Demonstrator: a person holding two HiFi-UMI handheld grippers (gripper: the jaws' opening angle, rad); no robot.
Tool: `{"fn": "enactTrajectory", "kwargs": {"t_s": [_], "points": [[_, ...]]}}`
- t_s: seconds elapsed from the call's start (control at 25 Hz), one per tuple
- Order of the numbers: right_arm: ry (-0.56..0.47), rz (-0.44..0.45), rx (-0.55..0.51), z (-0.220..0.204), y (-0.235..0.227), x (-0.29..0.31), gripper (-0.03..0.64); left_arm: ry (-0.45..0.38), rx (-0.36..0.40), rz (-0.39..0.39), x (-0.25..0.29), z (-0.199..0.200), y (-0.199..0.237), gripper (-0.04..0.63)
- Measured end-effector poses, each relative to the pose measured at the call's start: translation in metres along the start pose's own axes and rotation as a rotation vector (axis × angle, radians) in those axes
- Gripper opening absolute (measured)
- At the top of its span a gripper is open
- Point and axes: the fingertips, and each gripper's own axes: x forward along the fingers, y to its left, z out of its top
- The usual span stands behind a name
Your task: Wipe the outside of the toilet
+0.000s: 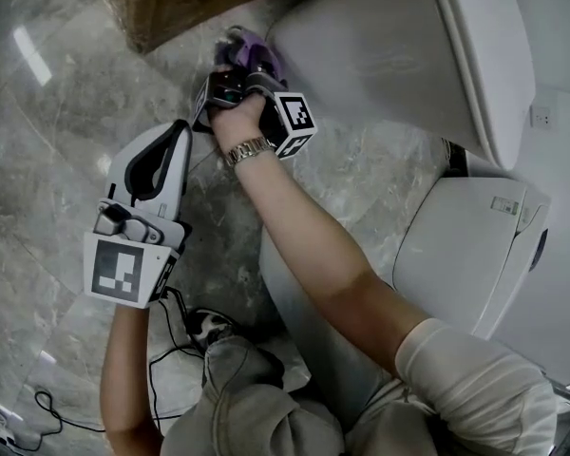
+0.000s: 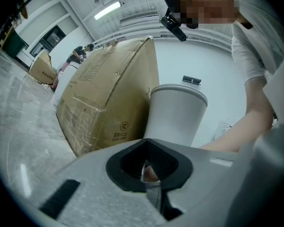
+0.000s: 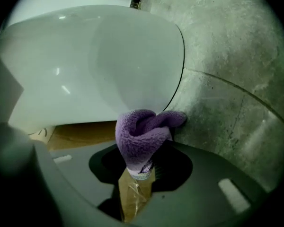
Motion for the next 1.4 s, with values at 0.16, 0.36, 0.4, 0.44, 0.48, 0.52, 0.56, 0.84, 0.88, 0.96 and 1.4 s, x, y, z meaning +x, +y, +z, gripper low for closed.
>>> {"fn": "enactTrajectory", "kwargs": {"t_s": [0.16, 0.36, 0.4, 0.44, 0.48, 0.52, 0.56, 0.84, 0.88, 0.96, 1.4], "points": [[-0.041, -0.003, 0.001, 0.016, -0.004, 0.008, 0.126, -0.007, -0.004, -0.013, 0.004, 0.0, -0.002, 0.005], [-0.039, 0.026, 0.022, 0.018, 0.018, 0.007, 0.121, -0.011, -0.001, -0.019, 0.006, 0.005, -0.003, 0.005], [-0.038, 0.043, 0.027, 0.017, 0.026, 0.006, 0.12, -0.017, -0.002, -0.023, 0.005, 0.007, -0.005, 0.005], [-0.036, 0.061, 0.024, 0.018, 0.034, 0.005, 0.119, -0.026, -0.003, -0.028, 0.005, 0.011, -0.007, 0.005], [-0.035, 0.079, 0.019, 0.017, 0.044, 0.002, 0.118, -0.03, -0.004, -0.031, 0.005, 0.015, -0.008, 0.005], [-0.036, 0.094, 0.015, 0.014, 0.056, -0.002, 0.118, -0.029, 0.0, -0.031, 0.005, 0.017, -0.009, 0.005], [-0.038, 0.109, 0.005, 0.012, 0.067, -0.005, 0.117, -0.028, 0.004, -0.032, 0.004, 0.02, -0.009, 0.005], [-0.055, 0.219, -0.095, -0.004, 0.139, -0.029, 0.117, -0.039, 0.012, -0.03, -0.002, 0.033, -0.009, 0.005], [-0.053, 0.241, -0.112, -0.006, 0.149, -0.033, 0.117, -0.038, 0.017, -0.035, -0.004, 0.034, -0.011, 0.005], [-0.044, 0.285, -0.136, -0.01, 0.169, -0.041, 0.117, -0.044, 0.031, -0.053, -0.007, 0.034, -0.015, 0.005], [0.016, 0.47, -0.091, -0.042, 0.26, -0.103, 0.118, -0.079, 0.033, 0.001, -0.026, 0.048, -0.017, 0.005]]}}
